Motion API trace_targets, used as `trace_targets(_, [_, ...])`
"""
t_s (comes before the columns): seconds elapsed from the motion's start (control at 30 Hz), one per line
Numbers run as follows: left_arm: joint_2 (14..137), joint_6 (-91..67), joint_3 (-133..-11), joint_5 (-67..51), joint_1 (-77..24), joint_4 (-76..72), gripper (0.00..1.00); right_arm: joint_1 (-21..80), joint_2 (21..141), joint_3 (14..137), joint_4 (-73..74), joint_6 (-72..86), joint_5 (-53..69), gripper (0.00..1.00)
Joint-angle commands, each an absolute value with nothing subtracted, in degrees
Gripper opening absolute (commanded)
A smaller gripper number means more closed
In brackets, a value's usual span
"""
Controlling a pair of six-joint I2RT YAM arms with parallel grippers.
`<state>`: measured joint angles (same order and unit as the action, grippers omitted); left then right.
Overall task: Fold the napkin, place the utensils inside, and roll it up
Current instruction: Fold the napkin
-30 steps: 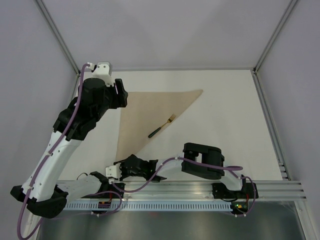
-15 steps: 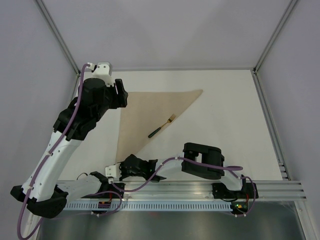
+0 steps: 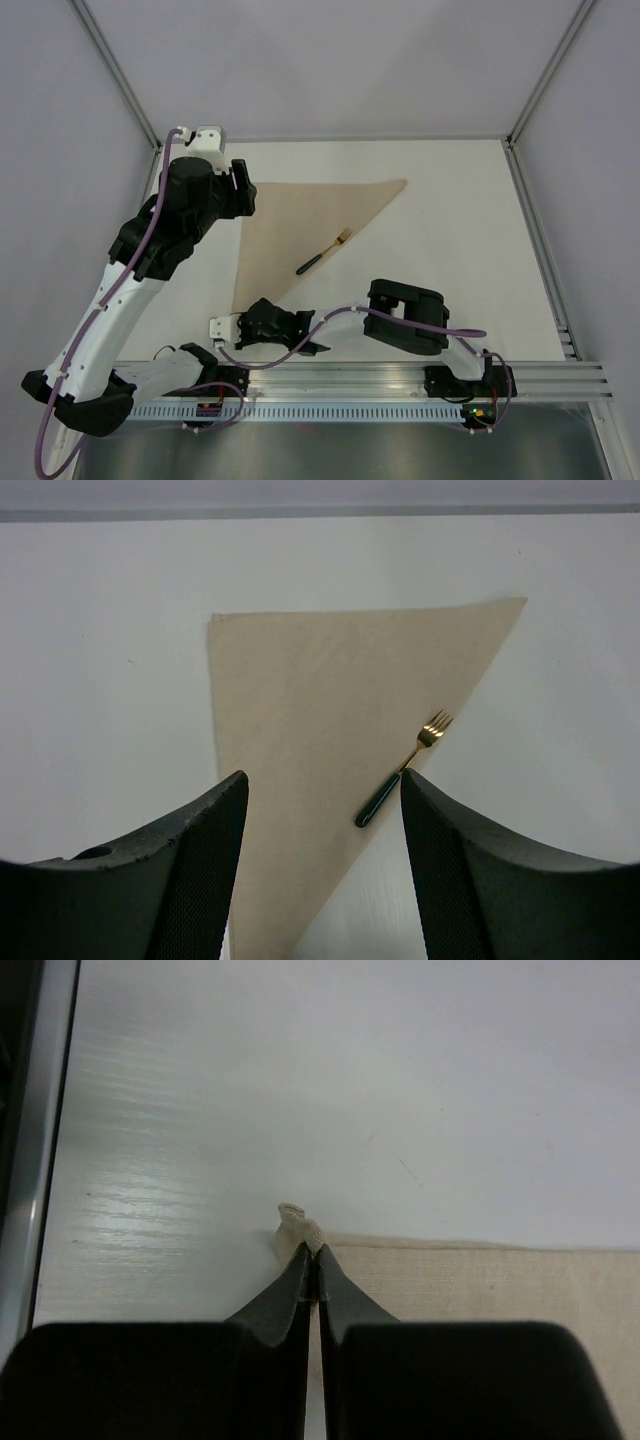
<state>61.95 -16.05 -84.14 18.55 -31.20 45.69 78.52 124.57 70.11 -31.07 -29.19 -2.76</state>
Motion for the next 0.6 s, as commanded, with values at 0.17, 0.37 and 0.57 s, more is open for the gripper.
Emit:
trace_targets(0.17, [61.70, -15.03, -84.38, 19.07, -31.03, 43.86, 0.68, 75.59, 122.17, 74.27, -28.57, -25.23, -3.16, 0.05])
trace_targets(0.37, [61.26, -14.85, -84.55, 18.64, -31.03, 43.33, 0.68, 73.13, 119.71, 74.88, -24.97, -24.08, -5.53, 0.04])
trace_targets(0.57, [61.96, -14.68, -84.55, 17.32, -31.03, 42.02, 0.68, 68.21, 116.55, 74.36, -20.83, -21.89, -7.64, 0.02])
